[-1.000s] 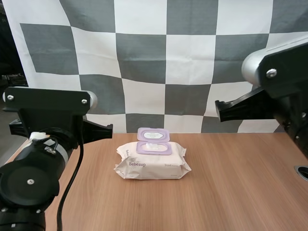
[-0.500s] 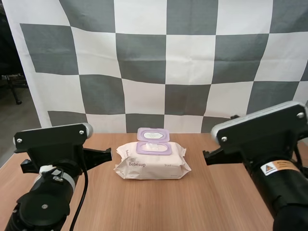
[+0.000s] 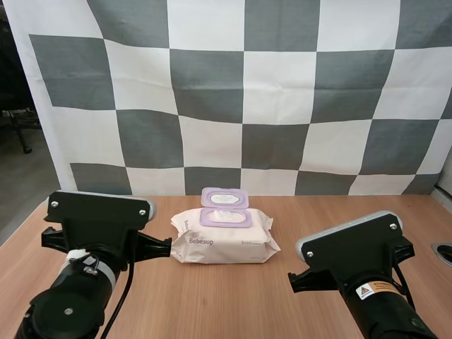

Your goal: Open the wet wipes lid

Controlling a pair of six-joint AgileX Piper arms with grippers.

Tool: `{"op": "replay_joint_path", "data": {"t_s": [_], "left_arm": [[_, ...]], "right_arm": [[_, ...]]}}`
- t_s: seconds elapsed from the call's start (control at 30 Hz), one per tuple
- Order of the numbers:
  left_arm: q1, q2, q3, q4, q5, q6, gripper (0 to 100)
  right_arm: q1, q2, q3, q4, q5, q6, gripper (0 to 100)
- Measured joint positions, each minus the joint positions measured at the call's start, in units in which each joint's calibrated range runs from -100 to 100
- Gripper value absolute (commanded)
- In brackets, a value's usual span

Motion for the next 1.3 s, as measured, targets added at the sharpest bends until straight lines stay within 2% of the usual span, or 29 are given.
{"op": "replay_joint_path", "data": {"t_s": [0.17,0.33,0.5,0.67,0.9,1.03,1.2,1.3], "left_arm": [[-2.51,0.0,0.0,-0.44,0.0,-0.2,0],[-4.38,0.0,3.24,-6.09,0.83,-0.01,0],[-4.45,-1.77,5.75,-7.29,-3.98,1.76,0],[-4.52,-5.2,5.75,-7.39,-11.23,1.76,0],[-4.52,-5.36,5.75,-7.39,-11.45,1.76,0],[-4.52,-5.36,5.75,-7.22,-11.45,1.76,0],[-4.52,-6.53,5.75,-3.11,-11.45,1.76,0],[-4.52,-8.74,5.75,2.23,-11.45,1.76,0]], "right_arm": [[0.0,0.0,0.0,0.21,1.66,0.24,0],[0.0,0.0,0.0,4.99,7.5,0.84,0],[-0.23,0.0,0.0,9.89,9.2,0.52,0],[-0.23,0.0,0.0,10.06,6.85,0.44,0],[-0.23,-0.35,0.0,10.18,6.85,0.44,0],[-0.23,-5.11,0.0,10.47,6.85,0.44,0],[-0.16,-9.37,0.0,11.65,4.66,0.44,0],[-0.16,-9.37,0.0,11.63,4.86,0.44,0]]}}
